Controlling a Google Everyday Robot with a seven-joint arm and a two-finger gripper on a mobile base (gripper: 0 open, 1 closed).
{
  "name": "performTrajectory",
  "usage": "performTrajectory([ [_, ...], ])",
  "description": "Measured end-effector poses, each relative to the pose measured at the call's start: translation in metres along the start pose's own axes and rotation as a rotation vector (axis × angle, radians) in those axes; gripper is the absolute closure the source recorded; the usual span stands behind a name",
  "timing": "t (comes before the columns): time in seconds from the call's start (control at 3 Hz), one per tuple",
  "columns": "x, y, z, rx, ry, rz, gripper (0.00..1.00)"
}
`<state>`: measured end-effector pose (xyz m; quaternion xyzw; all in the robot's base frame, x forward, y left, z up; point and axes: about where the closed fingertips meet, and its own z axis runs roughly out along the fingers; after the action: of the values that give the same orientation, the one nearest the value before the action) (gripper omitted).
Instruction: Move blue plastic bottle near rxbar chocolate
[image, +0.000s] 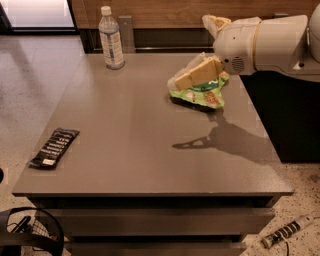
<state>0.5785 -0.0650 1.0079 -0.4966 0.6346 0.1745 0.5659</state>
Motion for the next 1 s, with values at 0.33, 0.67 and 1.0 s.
performTrajectory([
  [0.33, 0.001, -0.001, 0.001, 0.000, 0.001, 0.003, 0.00],
  [0.67, 0.016, -0.025, 0.031, 0.012, 0.021, 0.091, 0.00],
  [1.0, 0.038, -0.057, 0.082, 0.055, 0.042, 0.196, 0.00],
])
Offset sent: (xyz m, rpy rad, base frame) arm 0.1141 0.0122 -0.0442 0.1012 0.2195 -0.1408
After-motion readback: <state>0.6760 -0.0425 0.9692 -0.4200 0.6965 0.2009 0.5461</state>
